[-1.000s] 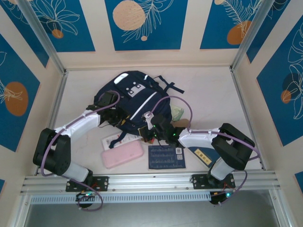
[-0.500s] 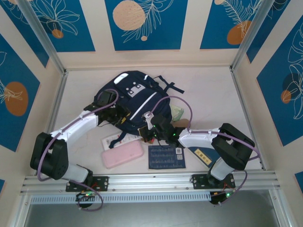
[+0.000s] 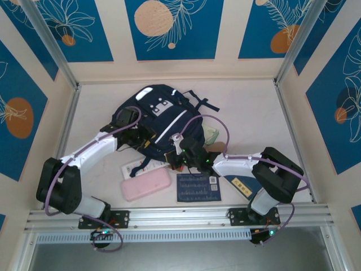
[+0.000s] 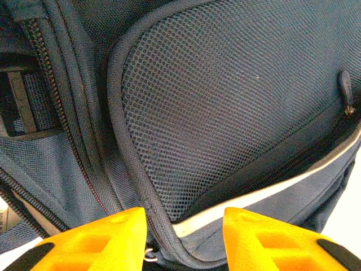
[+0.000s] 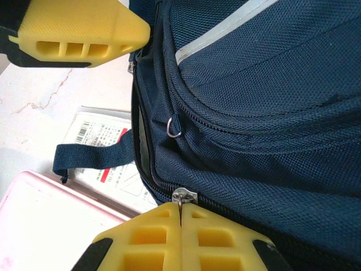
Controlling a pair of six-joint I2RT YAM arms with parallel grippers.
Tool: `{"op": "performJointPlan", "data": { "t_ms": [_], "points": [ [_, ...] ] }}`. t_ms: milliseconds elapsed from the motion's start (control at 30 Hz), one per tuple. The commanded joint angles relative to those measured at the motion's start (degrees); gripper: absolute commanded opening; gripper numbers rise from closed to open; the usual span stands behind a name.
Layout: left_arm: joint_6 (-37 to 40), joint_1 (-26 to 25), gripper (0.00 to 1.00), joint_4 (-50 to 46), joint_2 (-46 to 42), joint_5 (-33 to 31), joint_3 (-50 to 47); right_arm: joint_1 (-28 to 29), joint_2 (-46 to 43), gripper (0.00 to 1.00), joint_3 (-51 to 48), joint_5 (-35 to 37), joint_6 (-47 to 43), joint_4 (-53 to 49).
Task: Pack the student bag
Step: Unzip the student bag at the top-center of the table.
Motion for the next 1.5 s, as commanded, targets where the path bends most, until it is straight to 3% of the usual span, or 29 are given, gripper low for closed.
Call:
{"op": "performJointPlan", "data": {
  "t_ms": [0,333,500,567,633,767,1467],
  "points": [
    [-1.8,-0.3,0.40,0.9,1.8,0.9,-0.6,0.1,1.1,0.00,-0.1,0.7,0.9,2.3],
    [-2.7,-0.7,0.40,2.8,6.4,0.9,0.4,0.2,1.3,0.00,0.3,0.7,1.0,2.1],
    [-2.9,-1.2,0.50,1.4,8.1,-0.9,1.3,0.2,1.8,0.00,0.4,0.4,1.4,2.3],
    [-2.3,-1.3,0.40,1.6,8.8,-1.6,1.7,0.2,2.0,0.00,0.4,0.5,1.3,2.1],
    [-1.7,-1.3,0.21,1.7,8.9,-2.4,1.8,0.2,1.9,0.00,0.4,0.9,0.8,1.1],
    [1.6,-1.3,0.02,0.9,7.4,-5.3,3.0,0.2,1.0,0.00,0.6,2.1,-1.4,-2.3],
    [14.4,0.5,0.00,-9.4,1.2,-12.1,11.3,-2.1,-7.6,0.00,3.0,6.3,-18.1,-18.4]
  ]
}}
